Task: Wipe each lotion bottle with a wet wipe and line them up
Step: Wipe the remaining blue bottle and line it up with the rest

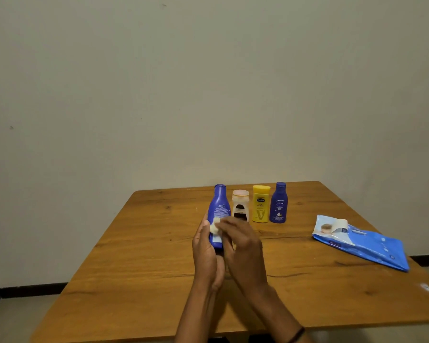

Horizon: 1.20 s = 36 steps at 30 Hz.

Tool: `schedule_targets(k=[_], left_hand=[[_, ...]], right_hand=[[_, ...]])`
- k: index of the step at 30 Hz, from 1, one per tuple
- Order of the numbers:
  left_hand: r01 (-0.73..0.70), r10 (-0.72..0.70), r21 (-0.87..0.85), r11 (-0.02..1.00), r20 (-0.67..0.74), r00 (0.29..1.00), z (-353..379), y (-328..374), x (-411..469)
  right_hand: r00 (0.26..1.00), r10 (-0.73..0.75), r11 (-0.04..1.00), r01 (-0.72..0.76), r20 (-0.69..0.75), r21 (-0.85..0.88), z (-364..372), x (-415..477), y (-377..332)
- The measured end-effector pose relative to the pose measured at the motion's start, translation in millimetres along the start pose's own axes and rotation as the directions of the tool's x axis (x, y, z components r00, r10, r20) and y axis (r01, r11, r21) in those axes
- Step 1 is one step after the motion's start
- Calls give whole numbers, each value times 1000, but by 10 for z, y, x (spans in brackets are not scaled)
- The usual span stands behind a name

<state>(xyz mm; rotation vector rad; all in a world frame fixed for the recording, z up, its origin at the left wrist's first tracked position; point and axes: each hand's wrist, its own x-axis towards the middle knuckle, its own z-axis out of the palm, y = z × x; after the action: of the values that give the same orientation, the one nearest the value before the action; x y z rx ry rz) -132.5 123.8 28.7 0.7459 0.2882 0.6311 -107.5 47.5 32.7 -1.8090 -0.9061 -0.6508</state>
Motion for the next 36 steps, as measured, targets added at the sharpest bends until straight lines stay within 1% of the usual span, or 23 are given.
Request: schedule_targets(k=[3,5,7,10,13,16,19,22,24,27,31,36], left_hand=[[78,-75,-96,992,32,997,-14,15,-23],[85,-83,-122,989,18,996,-22,-18,-29],[48,-50,-109,993,-18,999,-36,-75,-18],[-1,0,-37,999,-12,1000,11,-113,-15],[-8,9,-13,1000,9,1000,77,-118,-12],[-28,28,5,1000,16,999,98,-114,-6],[-33,32,23,999,41,999,69,-114,-13],[-7,7,-23,1000,28,1000,40,-101,-32],[-5,5,-30,1000,20,1000,-1,-95,-32],[-24,23,13,1000,21,1000,-56,-113,-26],[10,-10,-26,1000,18,1000,-5,-148,-44],[-53,52,40,998,44,998,93,-156,-51]], right_hand=[[1000,-2,1000,3,25,-18,-7,-237,-20],[1000,-9,998,10,22,-54,-19,-199,-13],[1000,15,998,-16,-17,-55,-32,-31,0],[996,52,999,-52,-79,12,-73,357,36],[993,53,998,-51,-102,26,-116,677,69],[993,23,999,-19,-119,35,-118,703,71],[997,-4,1000,4,-80,-1,-95,479,68],[999,-3,1000,2,-46,-27,-37,177,40],[998,13,1000,-15,-54,-25,2,-10,1],[997,66,998,-66,-37,-12,35,-124,-36],[999,52,998,-51,12,-28,16,129,-24],[1000,15,999,-16,-18,-28,-53,645,37]])
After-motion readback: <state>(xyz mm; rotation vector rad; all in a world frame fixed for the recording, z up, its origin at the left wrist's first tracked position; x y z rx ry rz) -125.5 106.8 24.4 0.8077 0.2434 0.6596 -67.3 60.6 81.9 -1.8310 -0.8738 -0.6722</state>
